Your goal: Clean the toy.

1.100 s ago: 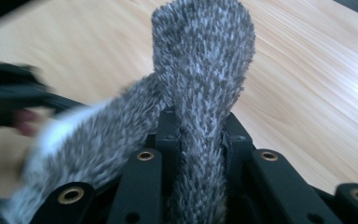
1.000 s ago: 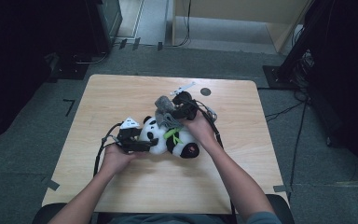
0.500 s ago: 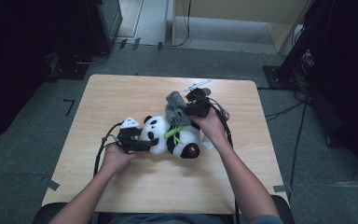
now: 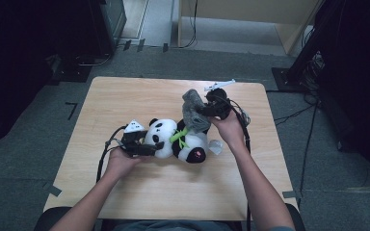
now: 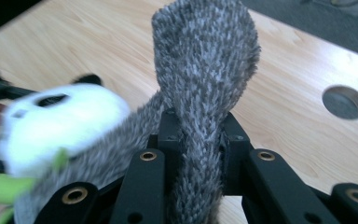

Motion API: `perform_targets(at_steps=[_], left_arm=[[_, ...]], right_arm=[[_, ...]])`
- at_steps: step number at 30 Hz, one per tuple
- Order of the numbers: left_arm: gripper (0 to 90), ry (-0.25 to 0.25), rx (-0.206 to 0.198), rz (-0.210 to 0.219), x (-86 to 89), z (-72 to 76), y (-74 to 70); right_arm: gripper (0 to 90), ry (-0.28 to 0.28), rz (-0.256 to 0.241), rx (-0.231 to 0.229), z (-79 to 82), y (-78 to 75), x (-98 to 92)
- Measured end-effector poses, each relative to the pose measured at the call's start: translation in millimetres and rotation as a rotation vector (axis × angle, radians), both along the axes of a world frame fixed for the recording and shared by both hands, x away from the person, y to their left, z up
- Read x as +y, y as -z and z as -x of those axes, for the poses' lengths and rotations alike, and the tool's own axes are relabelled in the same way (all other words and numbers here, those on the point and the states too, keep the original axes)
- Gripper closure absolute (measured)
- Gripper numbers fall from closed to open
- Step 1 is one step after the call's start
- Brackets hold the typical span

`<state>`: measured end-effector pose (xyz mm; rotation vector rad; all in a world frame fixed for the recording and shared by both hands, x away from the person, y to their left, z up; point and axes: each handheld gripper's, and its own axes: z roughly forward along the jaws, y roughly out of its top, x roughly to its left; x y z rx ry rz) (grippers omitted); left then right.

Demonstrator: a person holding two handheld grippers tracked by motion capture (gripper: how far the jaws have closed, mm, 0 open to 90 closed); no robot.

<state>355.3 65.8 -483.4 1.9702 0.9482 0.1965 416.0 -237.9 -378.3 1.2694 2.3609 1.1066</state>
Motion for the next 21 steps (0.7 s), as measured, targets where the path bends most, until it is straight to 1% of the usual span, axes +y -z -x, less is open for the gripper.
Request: perform_targets(at_steps=[2,5,7,10,12,13,16,17,19,21], left_arm=[[12.8,-0.002,-0.003,0.006,-0.1,-0.1,0.2],[12.8,0.001,-0.011,0.015,0.5,-0.1,0.7],[12.8,0.003,-0.019,0.022,0.6,-0.1,1.0],[13.0,0.009,-0.04,0.021,0.6,0.8,0.8],[13.1,0.009,-0.047,0.022,0.4,1.1,1.0],[13.3,0.01,-0.06,0.026,0.3,2.2,1.2],[13.6,0.012,-0.065,0.031,1.1,2.6,1.6],[13.6,0.009,-0.067,0.036,1.3,2.6,2.0],[13.8,0.01,-0.066,0.04,1.7,2.7,2.3],[13.9,0.009,-0.065,0.041,1.9,2.8,2.2]], right_arm=[[76.1,-0.014,-0.026,-0.01,4.4,-6.3,2.9],[76.1,-0.057,-0.079,-0.032,13.1,-17.2,10.8],[76.1,-0.086,-0.101,-0.041,18.9,-22.9,18.1],[76.0,-0.14,-0.146,-0.05,27.0,-29.9,30.5],[76.0,-0.169,-0.176,-0.049,31.3,-32.8,37.7],[76.0,-0.186,-0.192,-0.042,33.8,-34.1,42.0],[76.0,-0.238,-0.233,-0.024,40.1,-34.0,56.9],[75.9,-0.252,-0.238,-0.023,41.7,-32.5,62.2],[75.9,-0.272,-0.225,-0.022,44.3,-27.8,72.3],[75.9,-0.286,-0.206,-0.009,44.6,-16.1,83.4]])
